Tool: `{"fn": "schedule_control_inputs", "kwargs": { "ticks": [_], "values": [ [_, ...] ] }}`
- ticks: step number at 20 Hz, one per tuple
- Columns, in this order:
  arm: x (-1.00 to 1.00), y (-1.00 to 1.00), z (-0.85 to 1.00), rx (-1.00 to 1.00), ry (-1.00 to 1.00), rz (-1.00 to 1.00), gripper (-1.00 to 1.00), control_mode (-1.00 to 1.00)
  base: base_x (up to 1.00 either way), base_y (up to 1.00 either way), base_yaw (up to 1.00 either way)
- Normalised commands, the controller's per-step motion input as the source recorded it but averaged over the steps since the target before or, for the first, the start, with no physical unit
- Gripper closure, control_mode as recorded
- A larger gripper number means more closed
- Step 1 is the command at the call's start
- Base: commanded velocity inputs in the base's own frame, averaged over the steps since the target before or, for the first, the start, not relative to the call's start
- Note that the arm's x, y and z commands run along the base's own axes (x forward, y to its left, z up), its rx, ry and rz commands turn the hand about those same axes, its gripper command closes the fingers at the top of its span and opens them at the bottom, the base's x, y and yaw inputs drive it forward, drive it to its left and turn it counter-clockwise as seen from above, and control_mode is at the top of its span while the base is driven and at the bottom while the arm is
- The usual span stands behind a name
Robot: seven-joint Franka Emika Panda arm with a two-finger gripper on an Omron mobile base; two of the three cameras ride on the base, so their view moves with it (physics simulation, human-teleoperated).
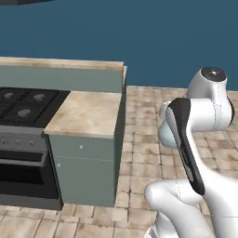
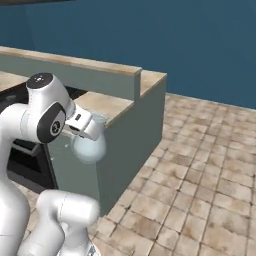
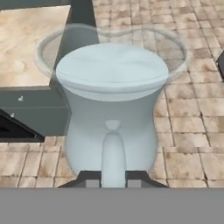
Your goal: Place the pitcher and cup on the dining counter for serving.
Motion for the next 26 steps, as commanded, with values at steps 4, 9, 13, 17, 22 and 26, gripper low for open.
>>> {"fn": "schedule_control_inputs", "kwargs": {
  "ticks": [4, 9, 13, 17, 22, 26],
  "values": [
    [0.0, 0.0, 0.0, 0.0, 0.0, 0.0, 1.0, 1.0, 0.98, -1.0, 0.32],
    [0.0, 0.0, 0.0, 0.0, 0.0, 0.0, 1.0, 1.0, 1.0, -1.0, 0.27],
    [0.0, 0.0, 0.0, 0.0, 0.0, 0.0, 1.0, 1.0, 1.0, -1.0, 0.28],
    [0.0, 0.0, 0.0, 0.0, 0.0, 0.0, 1.0, 1.0, 1.0, -1.0, 0.32],
    [0.0, 0.0, 0.0, 0.0, 0.0, 0.0, 1.0, 1.0, 1.0, -1.0, 0.35],
    [0.0, 0.0, 0.0, 0.0, 0.0, 0.0, 1.0, 1.0, 1.0, -1.0, 0.37]
  ]
}}
